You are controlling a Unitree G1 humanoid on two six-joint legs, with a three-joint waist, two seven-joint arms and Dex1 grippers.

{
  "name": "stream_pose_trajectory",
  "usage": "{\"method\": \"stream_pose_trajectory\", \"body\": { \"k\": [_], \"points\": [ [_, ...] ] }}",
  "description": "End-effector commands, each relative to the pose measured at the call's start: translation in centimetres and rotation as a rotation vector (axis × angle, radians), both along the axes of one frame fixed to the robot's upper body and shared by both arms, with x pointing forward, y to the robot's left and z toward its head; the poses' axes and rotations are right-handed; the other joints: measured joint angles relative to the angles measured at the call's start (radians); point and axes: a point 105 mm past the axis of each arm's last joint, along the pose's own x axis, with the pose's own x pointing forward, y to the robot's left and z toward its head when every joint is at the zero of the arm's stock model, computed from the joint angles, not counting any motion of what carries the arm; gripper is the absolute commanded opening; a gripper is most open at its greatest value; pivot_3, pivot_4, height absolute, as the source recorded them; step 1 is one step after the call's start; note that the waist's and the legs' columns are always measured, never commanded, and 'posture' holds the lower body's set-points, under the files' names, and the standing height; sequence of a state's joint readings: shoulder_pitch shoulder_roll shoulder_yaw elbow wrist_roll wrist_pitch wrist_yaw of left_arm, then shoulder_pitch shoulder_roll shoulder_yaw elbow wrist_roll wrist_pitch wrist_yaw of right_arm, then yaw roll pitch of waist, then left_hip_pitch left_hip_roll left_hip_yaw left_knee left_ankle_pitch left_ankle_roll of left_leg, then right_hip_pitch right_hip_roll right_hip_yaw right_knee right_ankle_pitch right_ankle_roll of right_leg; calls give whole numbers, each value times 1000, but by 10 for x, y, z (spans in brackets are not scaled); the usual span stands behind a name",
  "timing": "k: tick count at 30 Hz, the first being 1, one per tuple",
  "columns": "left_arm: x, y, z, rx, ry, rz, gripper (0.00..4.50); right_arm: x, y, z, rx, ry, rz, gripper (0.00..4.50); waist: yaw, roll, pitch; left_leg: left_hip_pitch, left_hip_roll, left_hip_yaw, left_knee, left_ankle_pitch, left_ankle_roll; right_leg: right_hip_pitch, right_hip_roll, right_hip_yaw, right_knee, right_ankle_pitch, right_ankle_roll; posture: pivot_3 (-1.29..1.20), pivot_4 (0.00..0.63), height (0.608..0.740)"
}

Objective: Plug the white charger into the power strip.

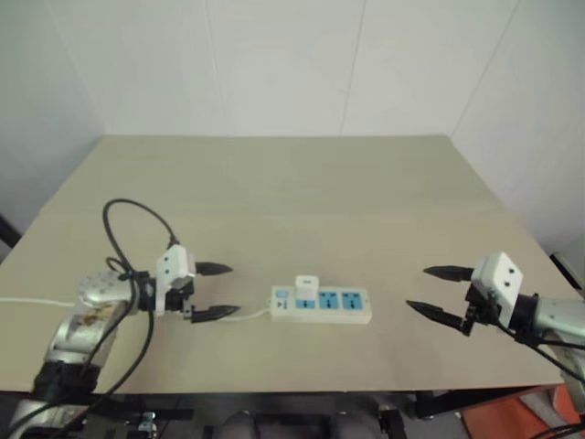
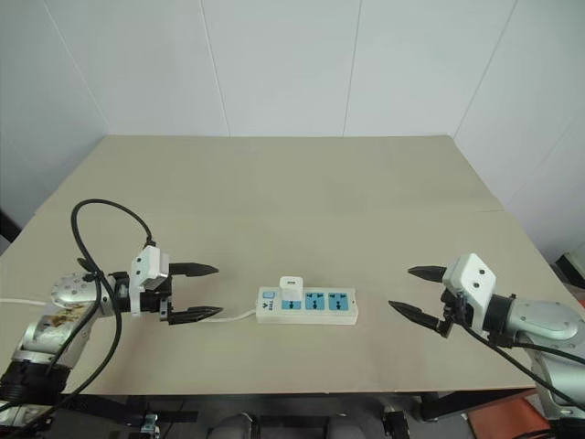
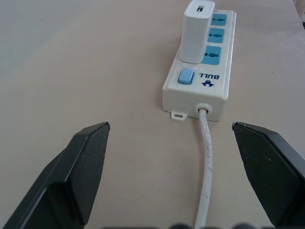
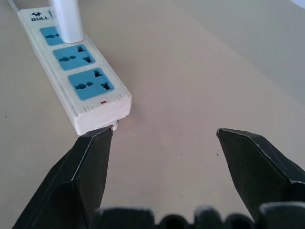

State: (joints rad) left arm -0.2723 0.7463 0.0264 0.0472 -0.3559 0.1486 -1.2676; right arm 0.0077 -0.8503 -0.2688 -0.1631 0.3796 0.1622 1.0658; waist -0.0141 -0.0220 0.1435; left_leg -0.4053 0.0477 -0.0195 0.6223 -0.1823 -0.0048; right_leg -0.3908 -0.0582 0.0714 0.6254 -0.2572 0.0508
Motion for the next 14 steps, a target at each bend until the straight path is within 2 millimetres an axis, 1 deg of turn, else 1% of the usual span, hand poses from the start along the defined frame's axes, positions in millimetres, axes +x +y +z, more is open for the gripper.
{"method": "stream_pose_trajectory", "body": {
  "k": [1, 6, 14],
  "points": [
    [-3, 3, 15, -8, -46, -3, 4490, -1, -8, 16, -12, -44, 3, 4199, 0, 0, 0, 0, 0, 0, 0, 0, 0, 0, 0, 0, 0, 0, -1, 0, 150, 740],
    [-6, 8, 21, -8, -50, 15, 4490, -1, -13, 21, -19, -51, -4, 4199, 0, 0, 0, 0, 0, 0, 0, 0, 0, 0, 0, 0, 0, -2, -4, 0, 150, 740],
    [-12, 6, 24, -19, -19, -13, 4490, -3, -16, 20, -49, -65, -35, 4199, 0, -1, 1, 0, 0, 0, 0, 0, 0, 0, 0, 0, 0, -2, -4, 0, 150, 740]
  ]
}}
